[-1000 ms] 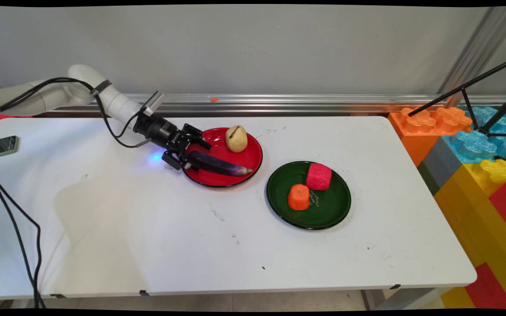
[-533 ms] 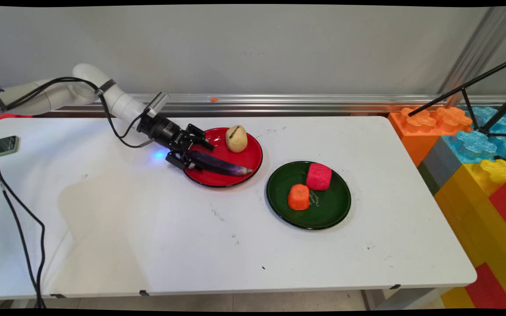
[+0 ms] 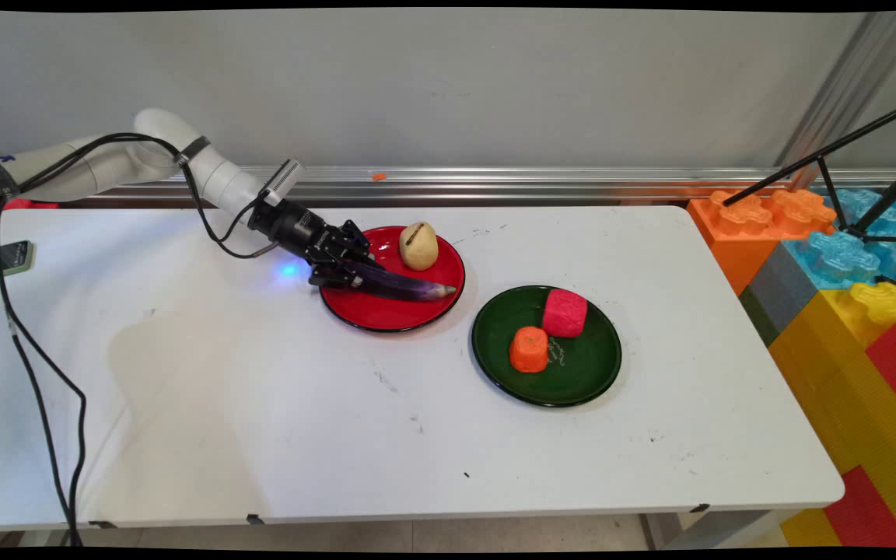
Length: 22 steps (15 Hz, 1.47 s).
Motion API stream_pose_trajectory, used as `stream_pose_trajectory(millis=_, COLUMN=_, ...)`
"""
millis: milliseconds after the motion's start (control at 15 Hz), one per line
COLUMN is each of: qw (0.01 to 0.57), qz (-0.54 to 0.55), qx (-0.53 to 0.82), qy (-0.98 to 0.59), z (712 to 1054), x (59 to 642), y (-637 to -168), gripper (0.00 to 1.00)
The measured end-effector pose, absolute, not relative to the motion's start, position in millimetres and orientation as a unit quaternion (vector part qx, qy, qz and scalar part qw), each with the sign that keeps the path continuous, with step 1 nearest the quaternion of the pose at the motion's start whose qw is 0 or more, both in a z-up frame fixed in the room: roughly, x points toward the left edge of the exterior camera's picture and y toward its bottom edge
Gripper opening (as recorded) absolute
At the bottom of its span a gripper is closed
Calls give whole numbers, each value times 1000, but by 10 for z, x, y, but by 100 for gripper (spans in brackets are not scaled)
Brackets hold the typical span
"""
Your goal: Place the picked object on the table
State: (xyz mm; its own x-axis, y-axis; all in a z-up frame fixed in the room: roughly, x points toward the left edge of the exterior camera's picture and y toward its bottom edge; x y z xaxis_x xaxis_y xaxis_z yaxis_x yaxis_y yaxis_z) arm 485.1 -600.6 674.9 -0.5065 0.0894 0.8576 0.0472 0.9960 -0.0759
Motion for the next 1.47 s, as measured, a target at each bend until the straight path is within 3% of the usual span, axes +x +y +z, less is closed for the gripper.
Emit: stream_pose_trajectory(millis=1467, qw=550, qz=-4, qx=-43, qy=-834, z=7221, x=4798, y=-5638, gripper=0)
